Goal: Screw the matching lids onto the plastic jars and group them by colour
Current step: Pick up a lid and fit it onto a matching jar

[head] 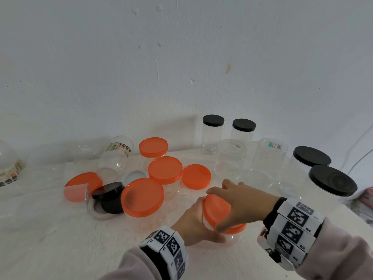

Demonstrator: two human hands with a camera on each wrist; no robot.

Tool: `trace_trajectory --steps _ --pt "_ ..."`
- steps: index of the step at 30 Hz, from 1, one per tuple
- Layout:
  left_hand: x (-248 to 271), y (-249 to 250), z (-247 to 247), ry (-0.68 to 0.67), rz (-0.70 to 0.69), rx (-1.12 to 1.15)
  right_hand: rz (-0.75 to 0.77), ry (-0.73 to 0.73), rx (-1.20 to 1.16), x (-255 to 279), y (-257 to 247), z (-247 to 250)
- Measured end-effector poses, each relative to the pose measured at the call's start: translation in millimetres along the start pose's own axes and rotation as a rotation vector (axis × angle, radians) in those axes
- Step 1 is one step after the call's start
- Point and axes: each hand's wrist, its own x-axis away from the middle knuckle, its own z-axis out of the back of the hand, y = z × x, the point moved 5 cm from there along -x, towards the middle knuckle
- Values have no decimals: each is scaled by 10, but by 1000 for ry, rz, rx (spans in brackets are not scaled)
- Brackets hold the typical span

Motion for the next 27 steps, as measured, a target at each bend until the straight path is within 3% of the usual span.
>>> trace_trajectory --steps 9,12,17,27 --pt "9 56 30 -27 -25 -147 16 73 -113 58 62 -112" --pt "9 27 94 -52 -33 -325 31 88 -189 68 99 -140" --pt "-11 -187 297 10 78 -630 31 112 -236 -17 202 -25" --pt "-26 -295 308 49 158 -861 15 571 -375 -742 129 588"
